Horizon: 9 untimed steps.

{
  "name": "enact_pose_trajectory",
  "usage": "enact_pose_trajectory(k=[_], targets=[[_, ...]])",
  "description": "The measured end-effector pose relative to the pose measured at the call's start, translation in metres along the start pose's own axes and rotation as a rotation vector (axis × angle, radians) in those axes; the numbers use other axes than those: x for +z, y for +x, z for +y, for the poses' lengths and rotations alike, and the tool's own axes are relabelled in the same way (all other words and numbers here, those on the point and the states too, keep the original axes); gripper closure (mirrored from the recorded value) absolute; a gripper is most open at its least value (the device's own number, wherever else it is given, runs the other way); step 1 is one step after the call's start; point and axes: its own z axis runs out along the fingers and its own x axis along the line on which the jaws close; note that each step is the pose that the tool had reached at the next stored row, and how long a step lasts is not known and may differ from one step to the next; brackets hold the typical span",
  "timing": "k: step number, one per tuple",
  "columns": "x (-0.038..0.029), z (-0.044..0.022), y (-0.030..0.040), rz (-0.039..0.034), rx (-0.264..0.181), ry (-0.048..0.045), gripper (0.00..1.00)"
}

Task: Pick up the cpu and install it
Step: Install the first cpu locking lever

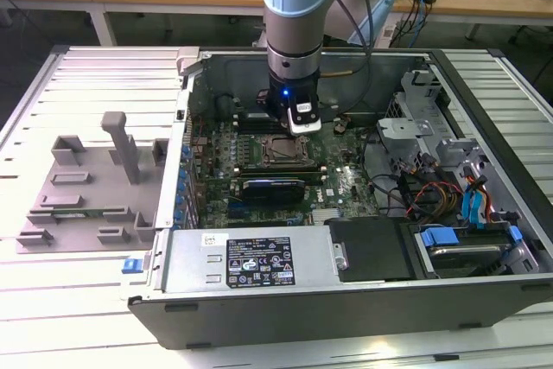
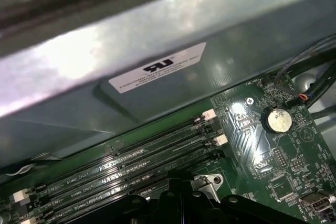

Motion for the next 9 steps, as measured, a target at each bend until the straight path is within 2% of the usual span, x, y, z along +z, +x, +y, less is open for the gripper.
enact_pose_trajectory(k=[3,7,8,9], targets=[[-0.0051,0.0019,-0.0005,-0.0027,-0.001,-0.0033,0.89],[-0.0253,0.0057,-0.0006,-0.0022,0.001,0.0005,0.89],[-0.0294,0.0065,-0.0006,-0.0035,0.002,0.0029,0.89],[-0.032,0.0071,-0.0007,-0.0092,0.001,0.0156,0.89]])
